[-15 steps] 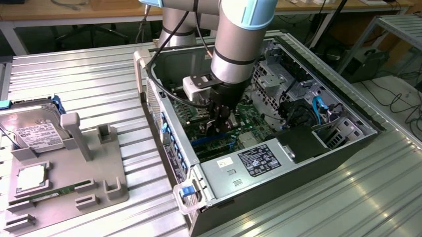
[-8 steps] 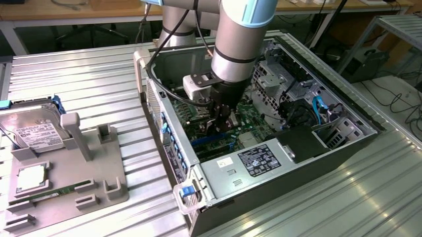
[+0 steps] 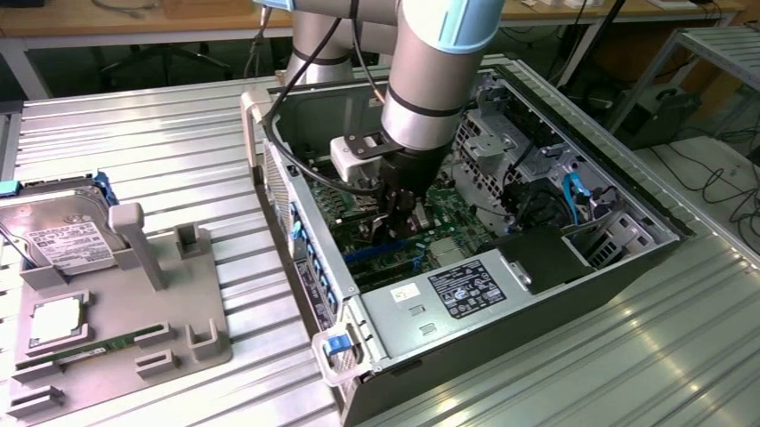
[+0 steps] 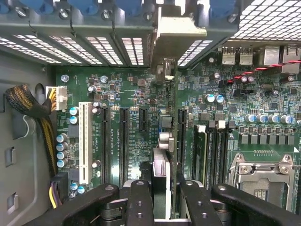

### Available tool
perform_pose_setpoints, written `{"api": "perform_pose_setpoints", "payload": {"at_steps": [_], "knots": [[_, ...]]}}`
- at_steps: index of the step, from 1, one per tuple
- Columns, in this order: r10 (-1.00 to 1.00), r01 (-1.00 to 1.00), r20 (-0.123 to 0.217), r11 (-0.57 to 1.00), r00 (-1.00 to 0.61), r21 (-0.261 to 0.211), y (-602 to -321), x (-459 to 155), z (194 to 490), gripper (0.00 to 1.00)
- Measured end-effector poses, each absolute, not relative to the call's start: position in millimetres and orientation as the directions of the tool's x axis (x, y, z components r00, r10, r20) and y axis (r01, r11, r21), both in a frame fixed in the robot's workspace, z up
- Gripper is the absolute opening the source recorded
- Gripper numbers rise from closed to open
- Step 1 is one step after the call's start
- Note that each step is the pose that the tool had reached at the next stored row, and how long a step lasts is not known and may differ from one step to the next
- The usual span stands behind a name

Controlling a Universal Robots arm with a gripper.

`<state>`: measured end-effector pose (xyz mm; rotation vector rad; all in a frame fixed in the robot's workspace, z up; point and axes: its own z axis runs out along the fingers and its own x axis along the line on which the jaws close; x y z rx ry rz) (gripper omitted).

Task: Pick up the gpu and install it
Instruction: 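Insert the gpu into the slot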

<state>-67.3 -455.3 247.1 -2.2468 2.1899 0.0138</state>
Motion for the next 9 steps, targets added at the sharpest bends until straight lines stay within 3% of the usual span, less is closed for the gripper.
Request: {"api": "perform_pose_setpoints", "payload": {"at_steps": [9], "knots": [[-1.000, -1.000, -0.009, -0.026, 0.026, 0.003, -455.7, -69.3, 246.9, 0.28]]}}
